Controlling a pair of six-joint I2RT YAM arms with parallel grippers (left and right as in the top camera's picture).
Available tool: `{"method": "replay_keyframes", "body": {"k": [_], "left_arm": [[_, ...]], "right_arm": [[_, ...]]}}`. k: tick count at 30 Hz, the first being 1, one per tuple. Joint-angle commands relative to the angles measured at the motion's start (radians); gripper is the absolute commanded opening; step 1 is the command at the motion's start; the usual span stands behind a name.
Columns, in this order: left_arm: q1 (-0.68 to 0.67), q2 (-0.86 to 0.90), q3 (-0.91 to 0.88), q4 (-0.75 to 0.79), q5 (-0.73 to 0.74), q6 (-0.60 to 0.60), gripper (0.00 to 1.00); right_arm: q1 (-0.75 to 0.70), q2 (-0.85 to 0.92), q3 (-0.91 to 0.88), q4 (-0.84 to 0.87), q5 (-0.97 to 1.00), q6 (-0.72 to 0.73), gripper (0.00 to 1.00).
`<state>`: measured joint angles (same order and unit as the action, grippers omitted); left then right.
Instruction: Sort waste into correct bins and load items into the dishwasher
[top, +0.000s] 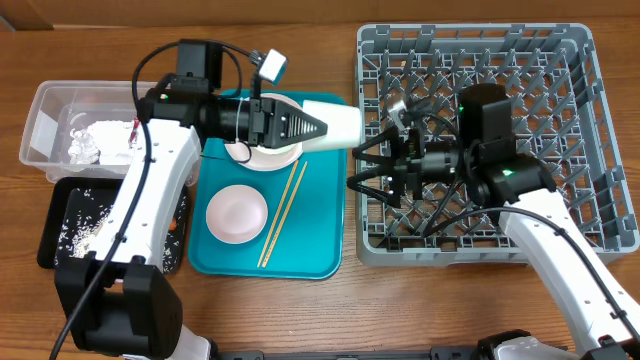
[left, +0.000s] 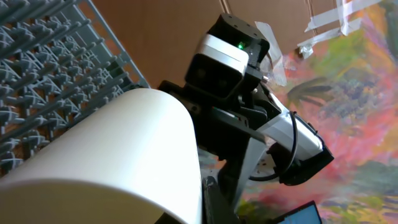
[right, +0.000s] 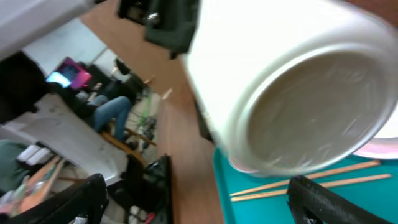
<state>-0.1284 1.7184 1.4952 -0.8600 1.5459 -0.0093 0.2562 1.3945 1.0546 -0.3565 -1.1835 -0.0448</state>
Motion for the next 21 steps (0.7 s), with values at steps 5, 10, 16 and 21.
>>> {"method": "replay_keyframes", "body": {"k": [5,10,16,21], "left_arm": [[-0.001,-0.058,0.013,-0.019,0.037,-0.038,0.04],[-0.003,-0.117,0.013,-0.029,0.037,-0.071,0.04],[-0.017,-0.142,0.013,-0.049,0.034,-0.103,0.04],[-0.016,-0.142,0.013,-0.069,-0.016,-0.103,0.04]], "right_arm": [[-0.001,0.006,0.008,0.092,0.069,-0.008,0.97],[-0.001,0.01,0.008,0.164,0.069,0.021,0.99],[-0.001,0.011,0.008,0.233,0.068,0.05,0.99],[-0.001,0.011,0.008,0.313,0.016,0.103,1.0]]}}
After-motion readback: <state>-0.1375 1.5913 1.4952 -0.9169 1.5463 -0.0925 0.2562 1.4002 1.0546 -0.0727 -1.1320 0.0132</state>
